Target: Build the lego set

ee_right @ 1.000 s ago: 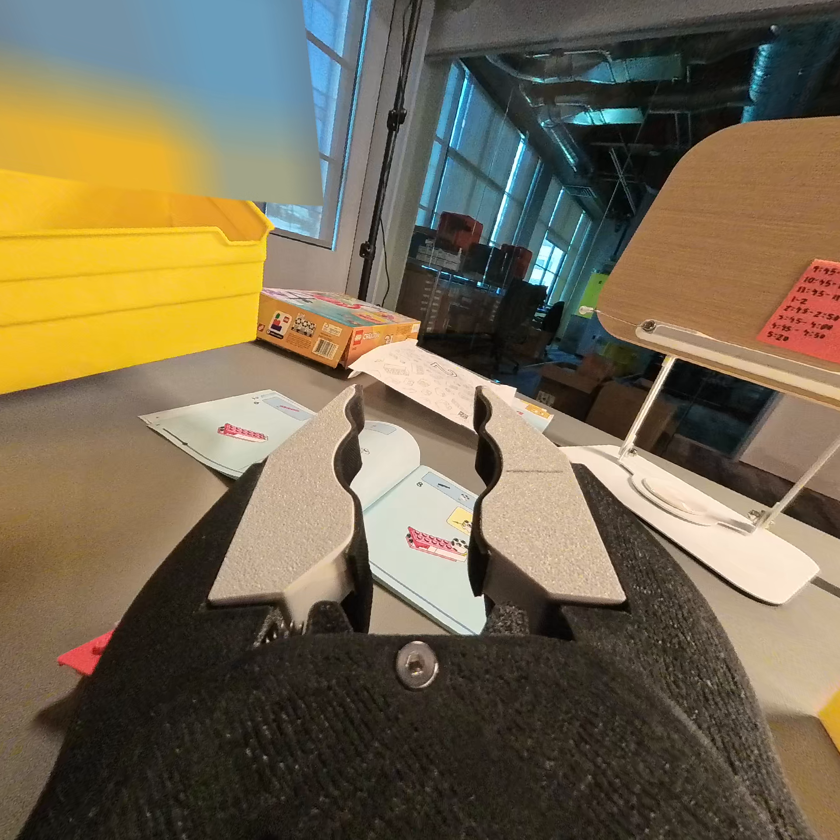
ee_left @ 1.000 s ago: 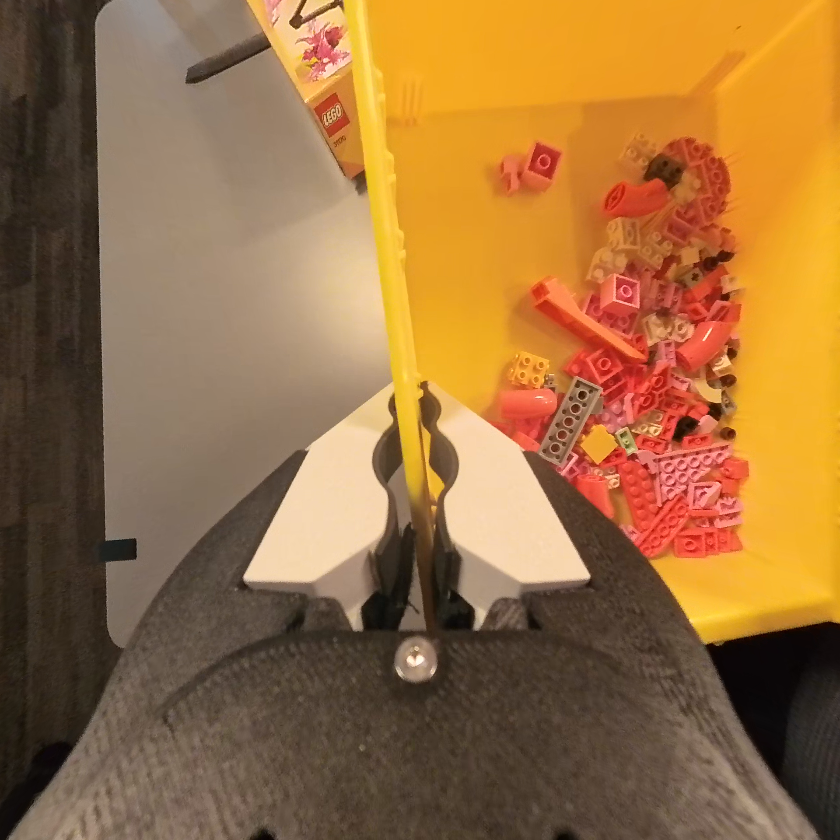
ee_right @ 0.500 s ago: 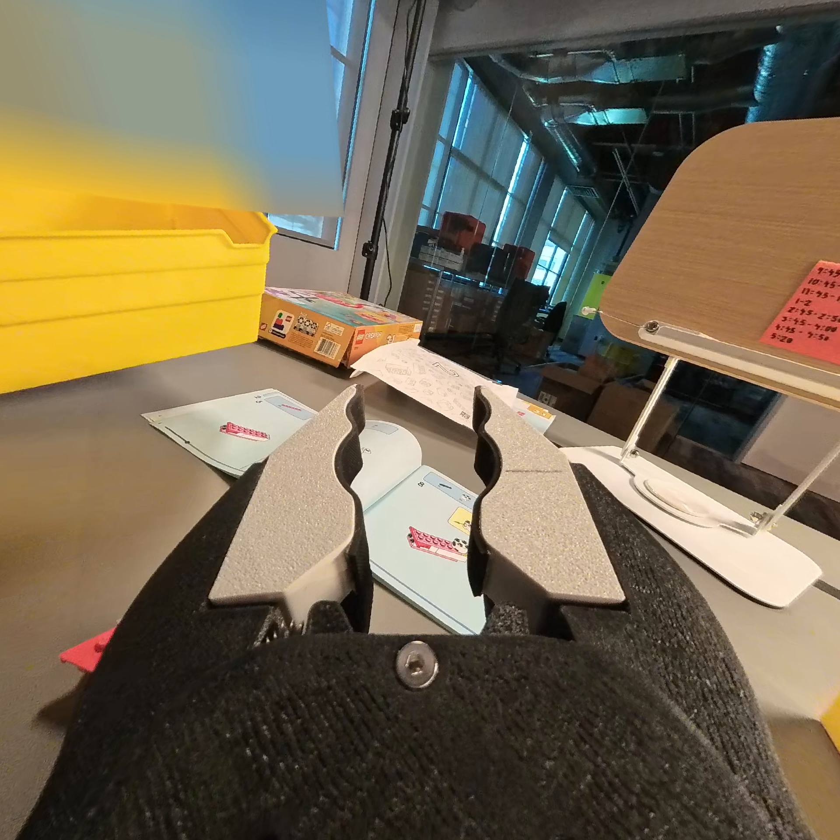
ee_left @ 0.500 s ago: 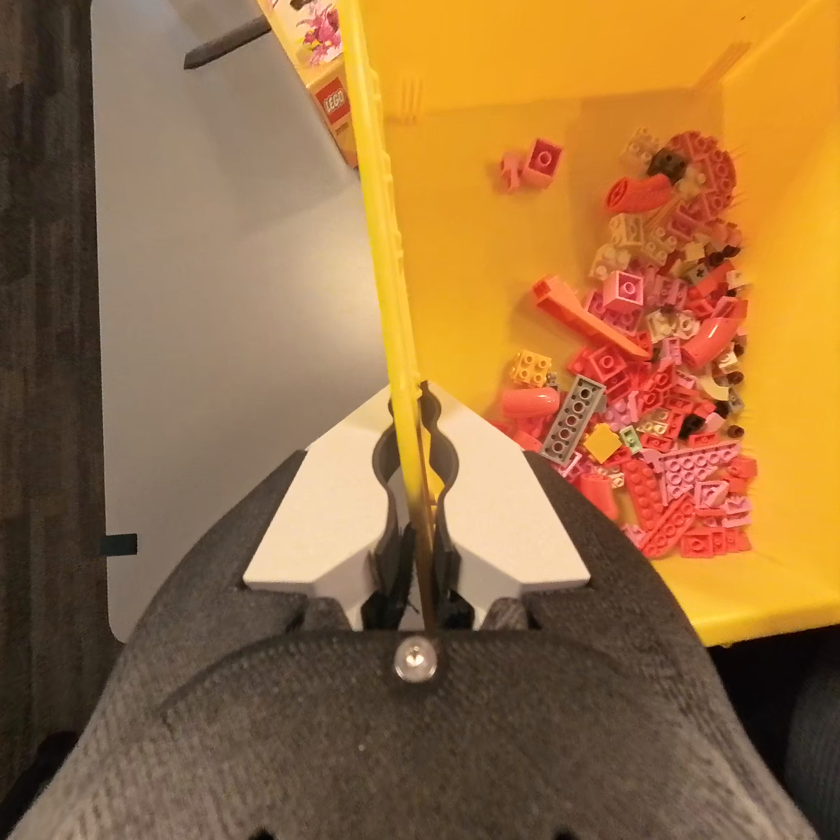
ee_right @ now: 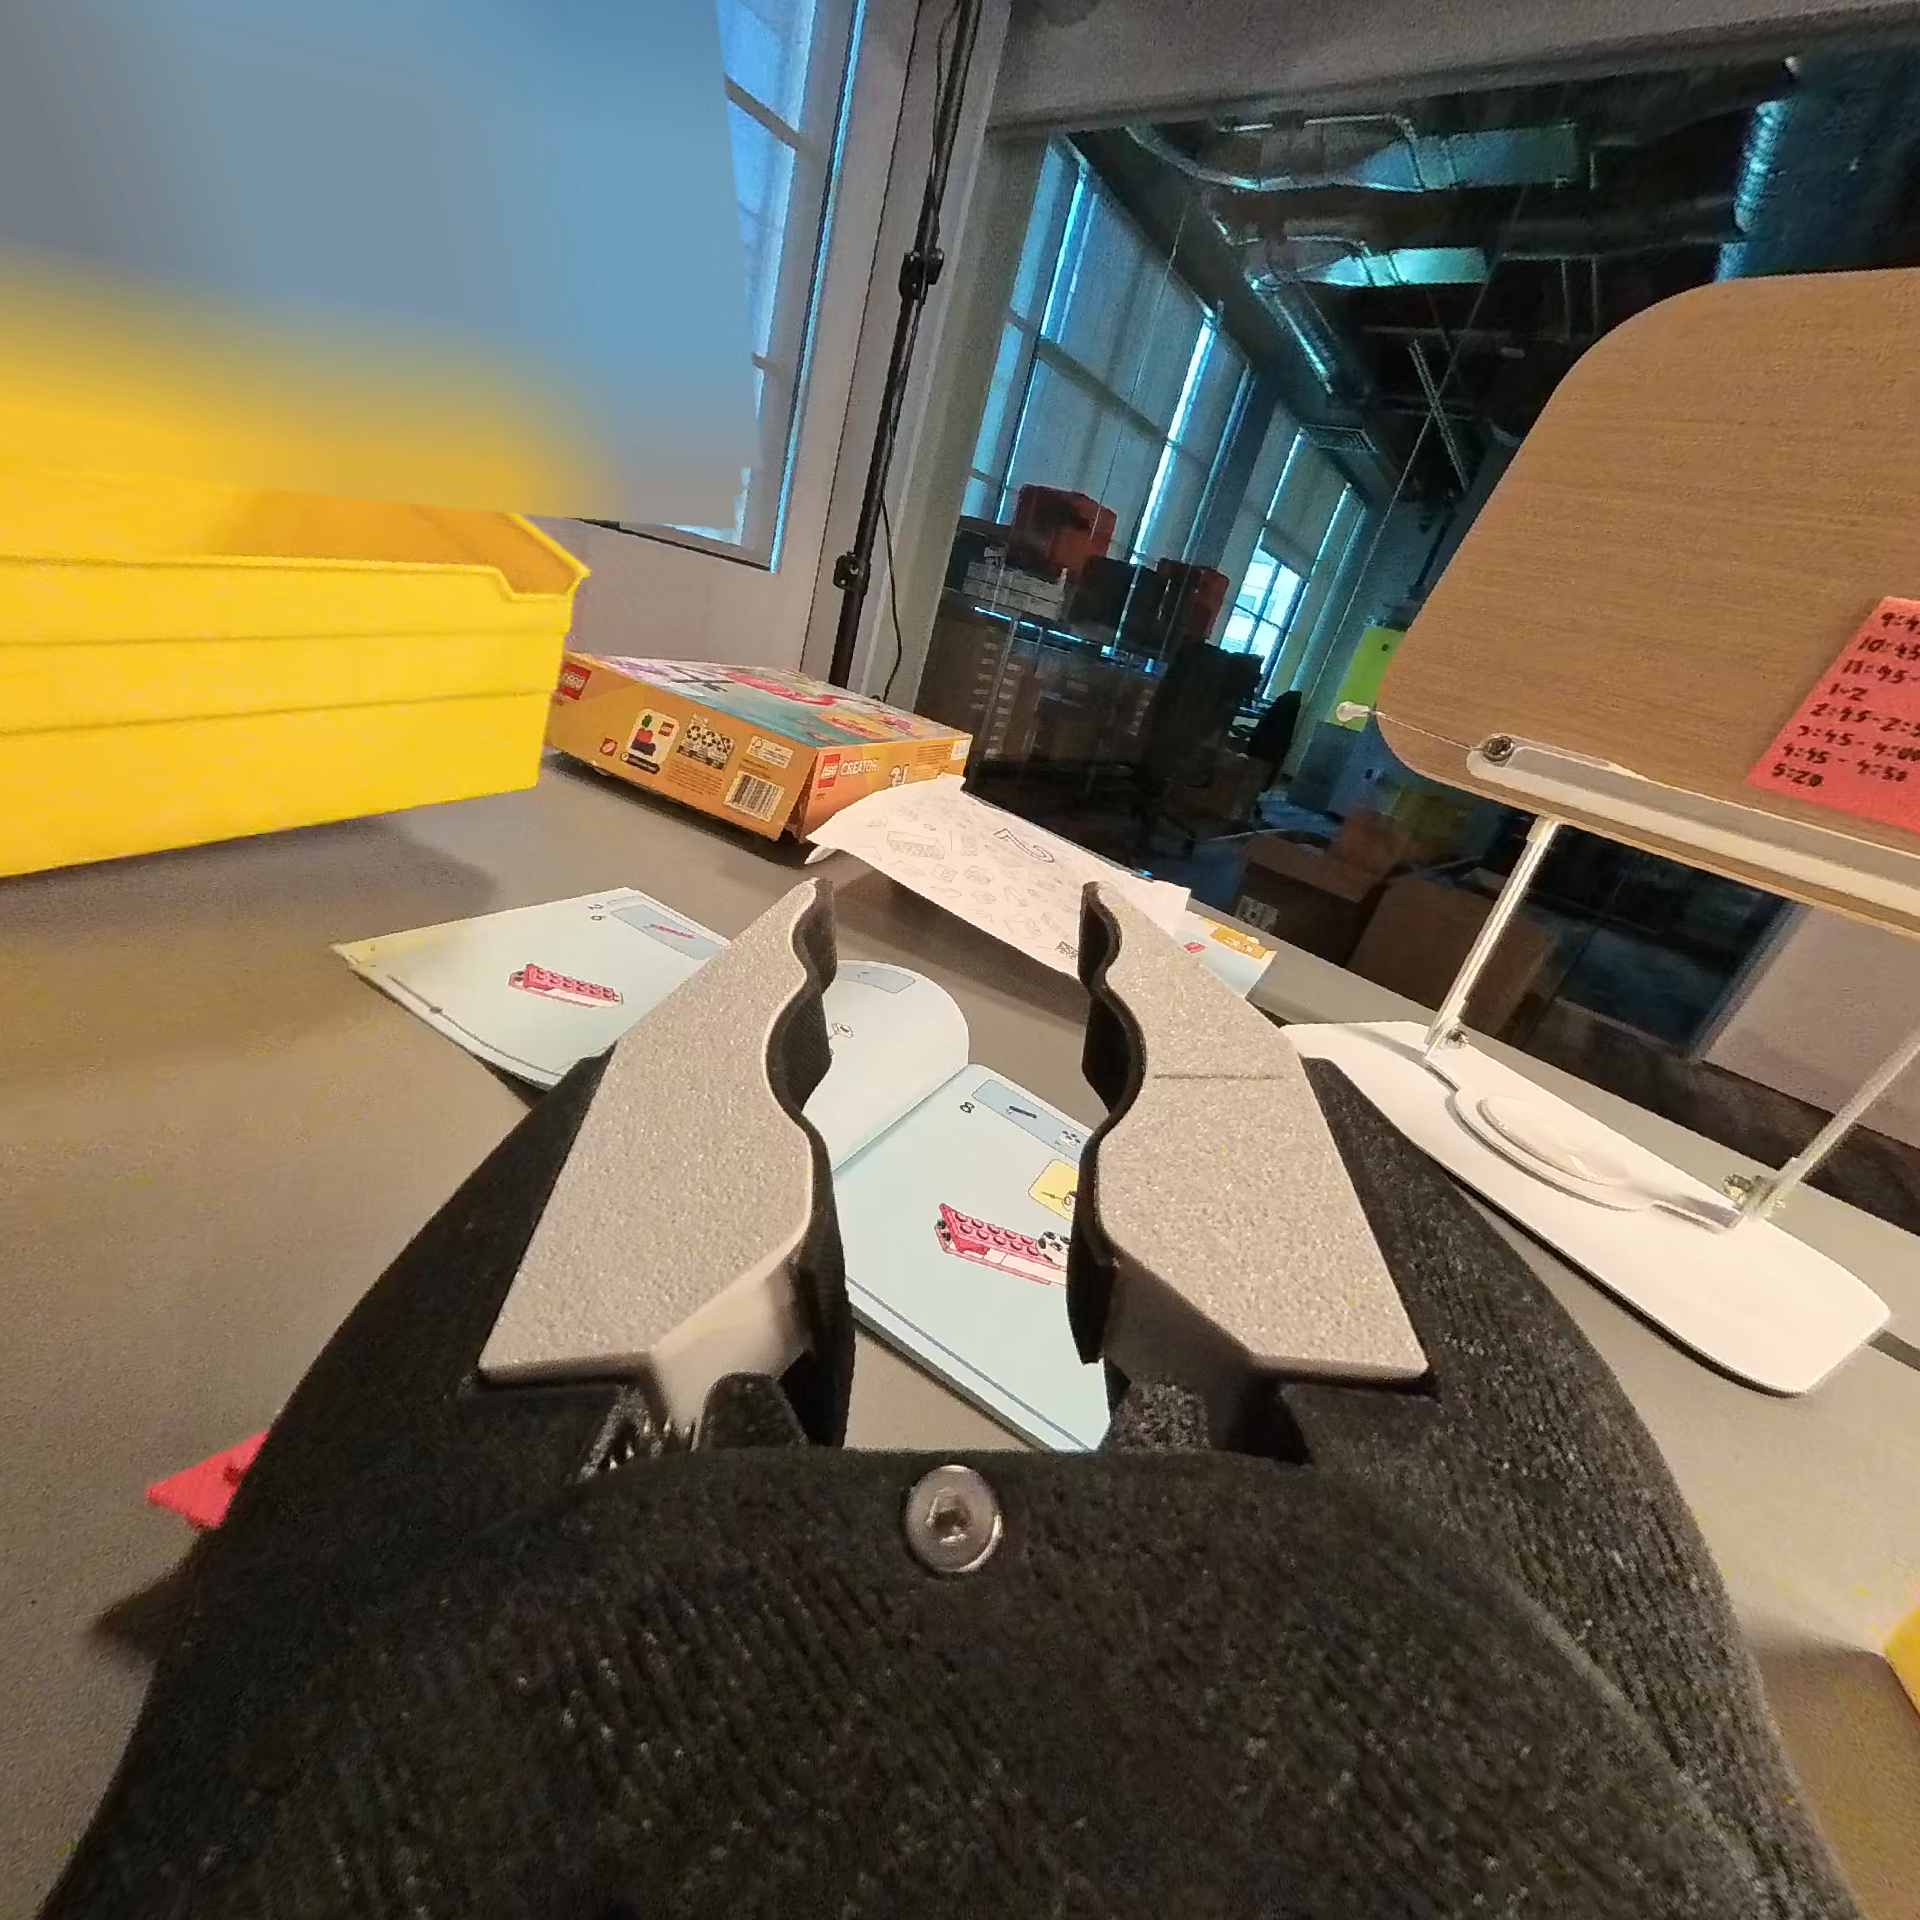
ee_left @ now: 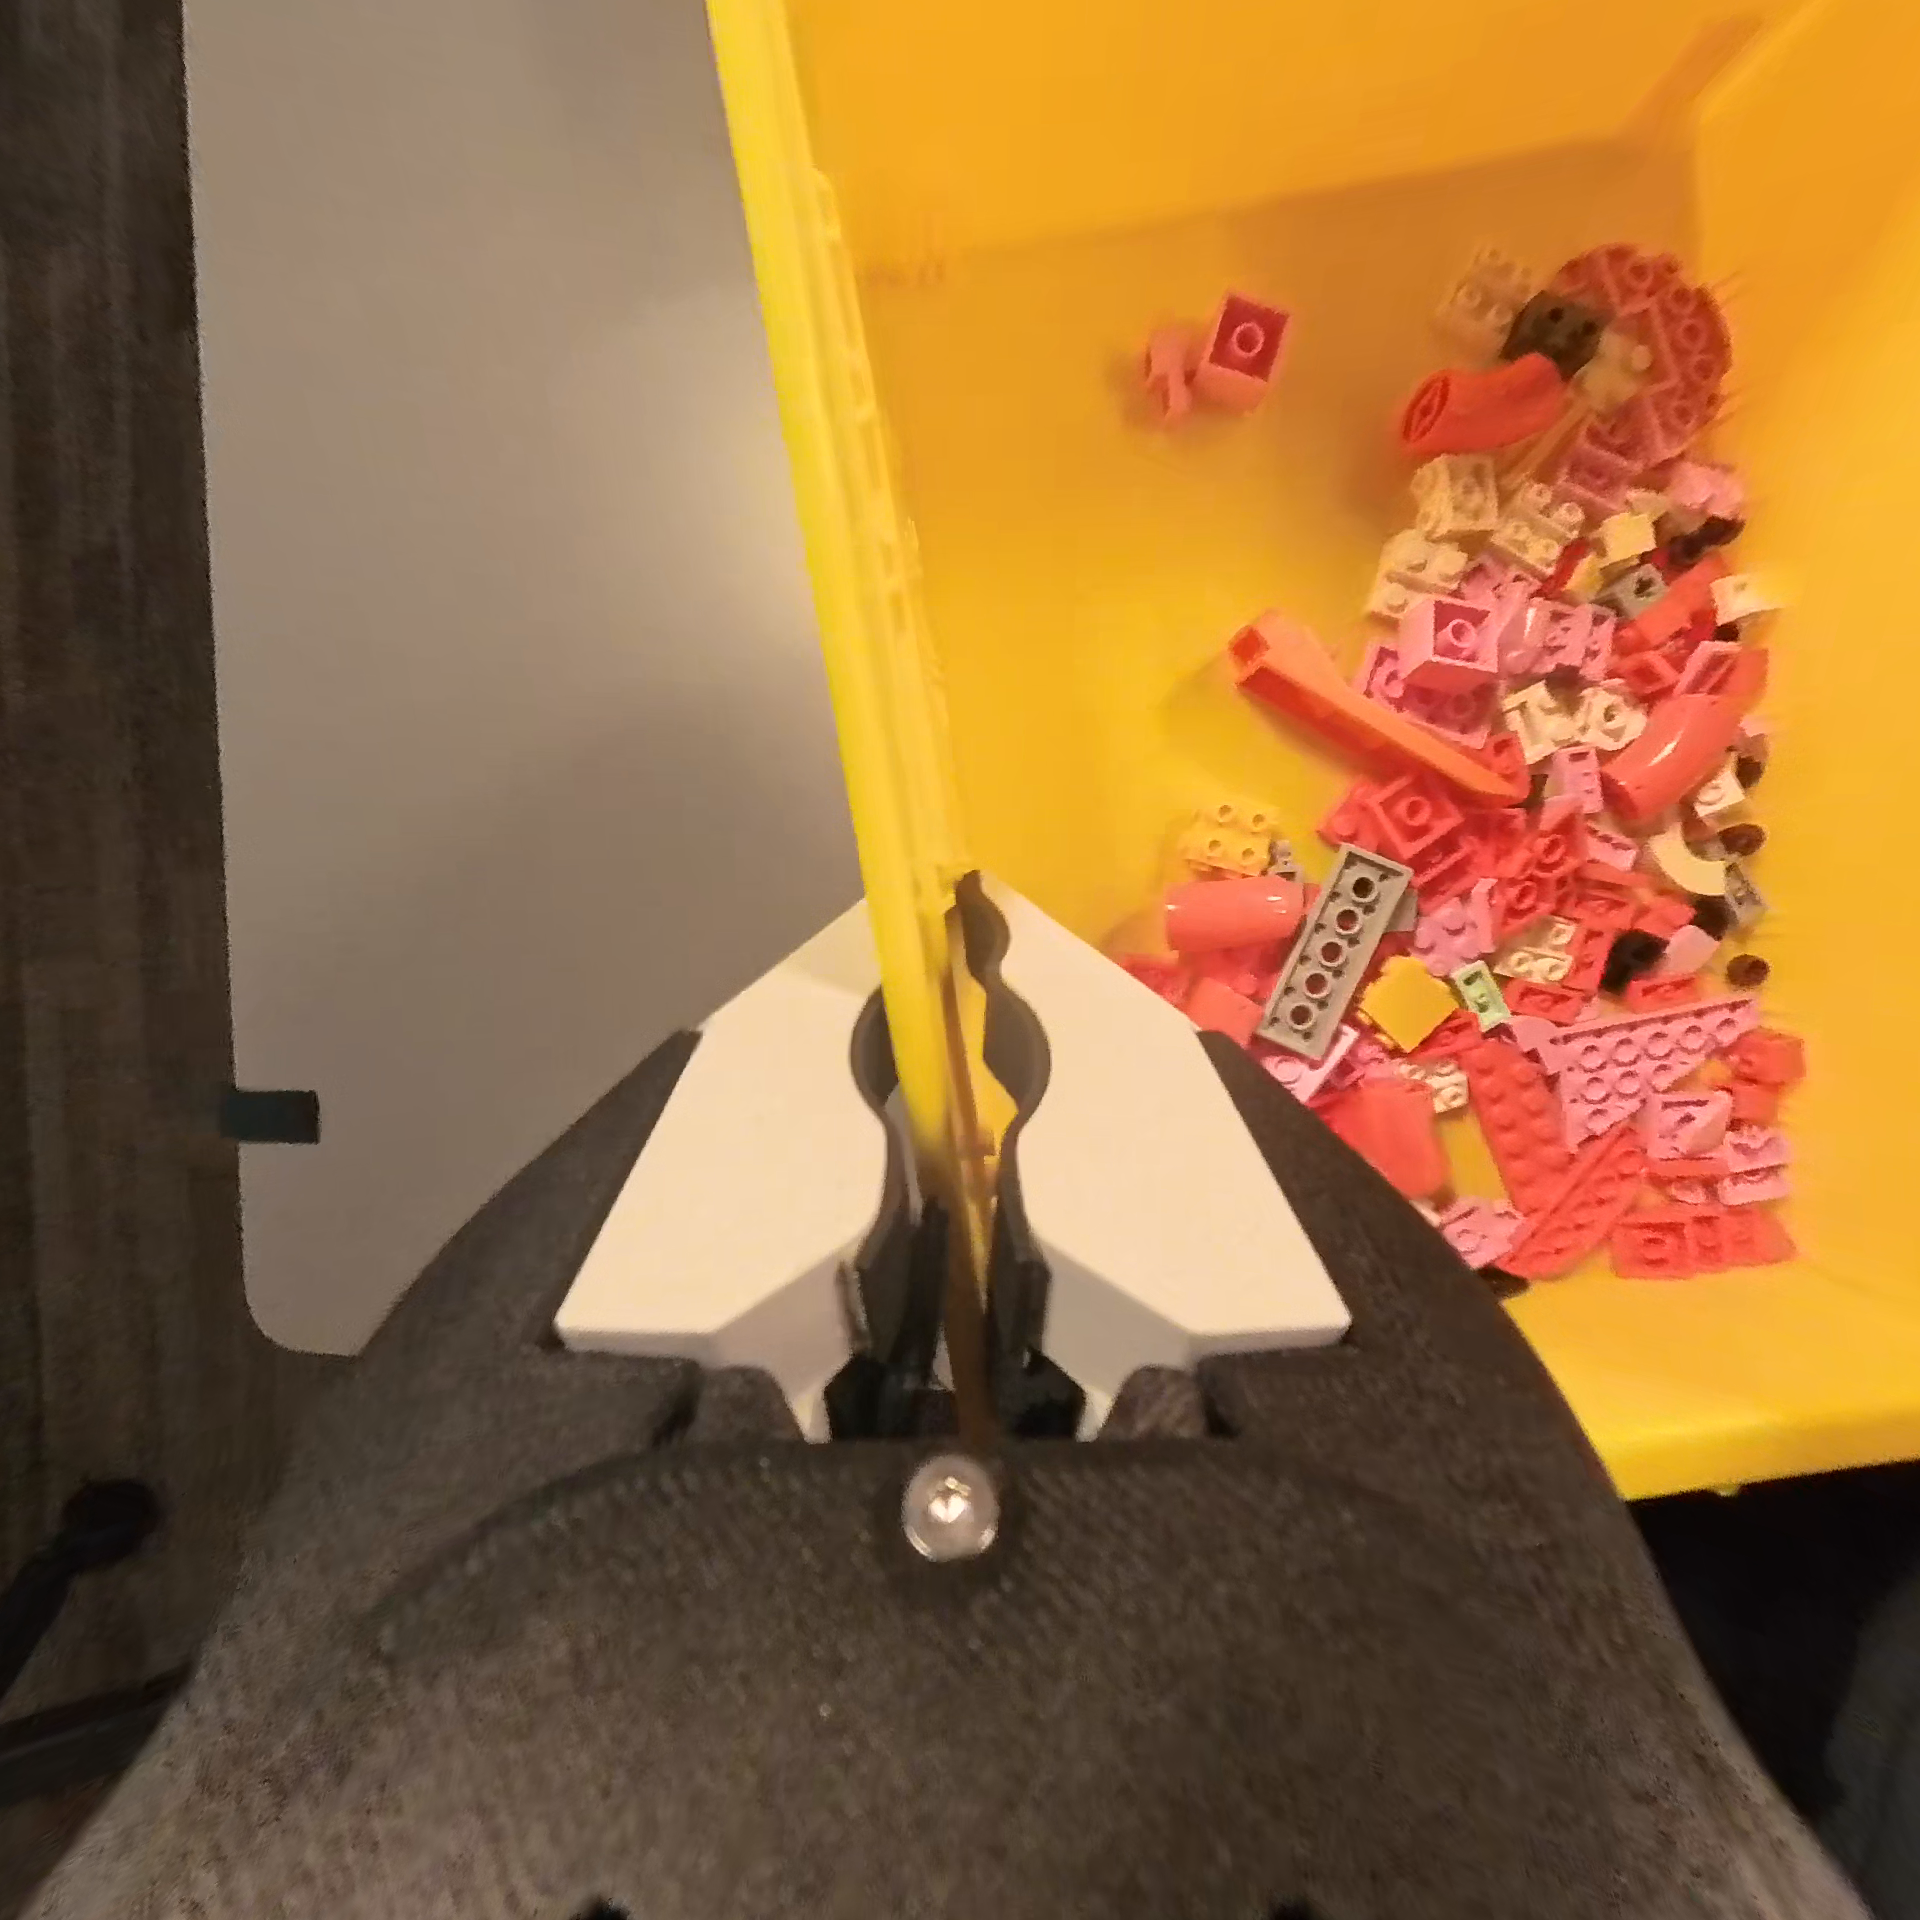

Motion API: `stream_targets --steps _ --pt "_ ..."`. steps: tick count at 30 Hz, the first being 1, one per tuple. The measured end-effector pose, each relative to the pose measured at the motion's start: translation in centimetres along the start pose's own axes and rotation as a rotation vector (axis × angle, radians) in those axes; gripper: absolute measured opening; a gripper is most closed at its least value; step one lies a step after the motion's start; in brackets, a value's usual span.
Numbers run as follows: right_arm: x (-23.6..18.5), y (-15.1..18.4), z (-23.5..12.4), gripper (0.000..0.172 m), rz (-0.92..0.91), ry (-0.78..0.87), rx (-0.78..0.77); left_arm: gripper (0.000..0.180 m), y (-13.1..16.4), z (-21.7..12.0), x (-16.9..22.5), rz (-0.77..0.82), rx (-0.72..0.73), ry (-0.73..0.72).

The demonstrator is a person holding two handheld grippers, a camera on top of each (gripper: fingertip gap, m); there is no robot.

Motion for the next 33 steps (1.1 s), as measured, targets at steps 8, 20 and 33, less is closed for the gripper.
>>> stream_targets --steps 8,20,33 --pt "0.0 0.0 0.0 0.045 -0.001 0.000 0.000 0.003 1.2 4.2 -3.2 -0.073 -0.124 0.125" --pt "0.0 -0.1 0.0 0.043 -0.028 0.012 0.005 0.004 1.2 6.0 -4.1 -0.064 -0.126 0.187" --pt "0.3 -0.5 -0.3 0.041 -0.054 0.053 0.030 0.075 0.5 3.2 -5.2 -0.175 0.042 0.044"
Point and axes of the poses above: each gripper's, where its closed fingertips meet, z out along the fingers, y out of its underside, x = y × z across the jaws, the point moved 7 cm from there along -z, back along the fingers, and after that the axes turned 3 degrees about x, right-handed, at the moved point
